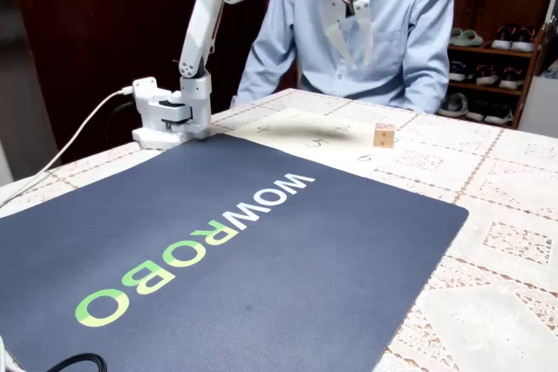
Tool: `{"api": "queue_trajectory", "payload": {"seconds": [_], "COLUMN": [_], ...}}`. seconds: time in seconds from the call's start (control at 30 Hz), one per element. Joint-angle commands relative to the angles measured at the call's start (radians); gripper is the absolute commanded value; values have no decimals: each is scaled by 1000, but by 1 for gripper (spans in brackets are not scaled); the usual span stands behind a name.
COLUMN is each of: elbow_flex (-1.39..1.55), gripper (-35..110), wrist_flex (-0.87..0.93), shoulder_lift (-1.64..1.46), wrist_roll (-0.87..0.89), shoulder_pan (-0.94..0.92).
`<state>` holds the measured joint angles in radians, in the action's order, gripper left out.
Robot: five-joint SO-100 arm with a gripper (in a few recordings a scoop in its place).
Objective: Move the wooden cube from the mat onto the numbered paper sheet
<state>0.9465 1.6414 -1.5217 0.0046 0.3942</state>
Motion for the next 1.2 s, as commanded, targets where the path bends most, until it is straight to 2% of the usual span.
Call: {"api": "queue_trajectory", "payload": {"seconds": [0.0, 0.13, 0.3, 0.5, 0.73, 0.9, 1.17], "elbow_flex": [218, 548, 1011, 1420, 1529, 1704, 1795], "gripper": [0, 0, 0, 0, 0, 0, 0], "wrist_flex": [-23, -126, -195, -218, -155, -146, -167], "shoulder_lift": [-291, -476, -845, -1316, -1598, -1729, -1733], "wrist_roll": [-34, -130, -161, -204, -229, -241, -212], "shoulder_pan": [-178, -324, -336, -334, -491, -509, -591]}}
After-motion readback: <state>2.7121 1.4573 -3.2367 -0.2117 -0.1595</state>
